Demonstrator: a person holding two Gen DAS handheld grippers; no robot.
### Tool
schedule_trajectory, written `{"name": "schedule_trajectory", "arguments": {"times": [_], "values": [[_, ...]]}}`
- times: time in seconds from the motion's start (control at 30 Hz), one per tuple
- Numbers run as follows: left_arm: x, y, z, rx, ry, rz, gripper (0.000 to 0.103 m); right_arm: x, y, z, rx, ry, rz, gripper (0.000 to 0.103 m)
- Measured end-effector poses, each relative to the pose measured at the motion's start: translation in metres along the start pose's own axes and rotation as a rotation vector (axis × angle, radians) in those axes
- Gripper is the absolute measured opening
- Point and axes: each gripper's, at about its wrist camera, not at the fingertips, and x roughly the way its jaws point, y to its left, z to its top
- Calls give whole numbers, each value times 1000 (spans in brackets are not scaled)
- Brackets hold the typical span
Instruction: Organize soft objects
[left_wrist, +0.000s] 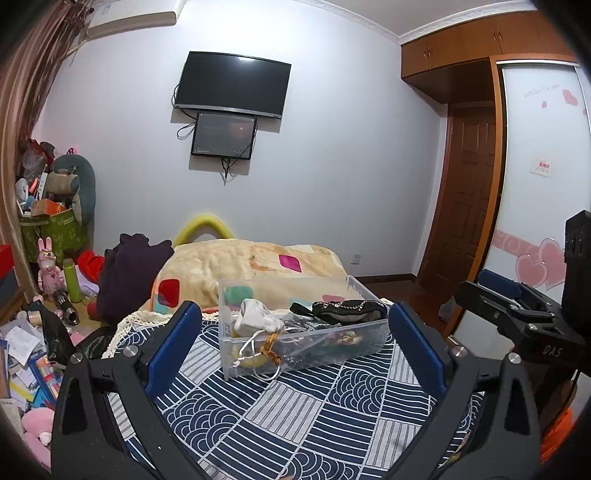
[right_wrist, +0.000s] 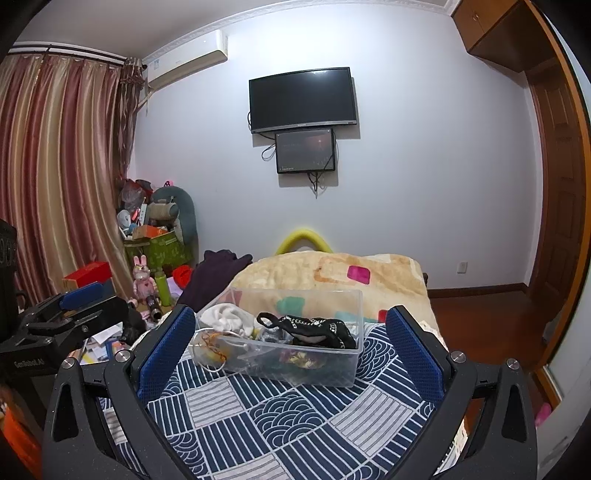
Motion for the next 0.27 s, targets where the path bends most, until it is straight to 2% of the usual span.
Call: {"name": "schedule_trajectory", "arguments": {"times": [0.27], "values": [[4,0,-1,0,21,4,102,0,1,-1,0,6,2,103]]}}
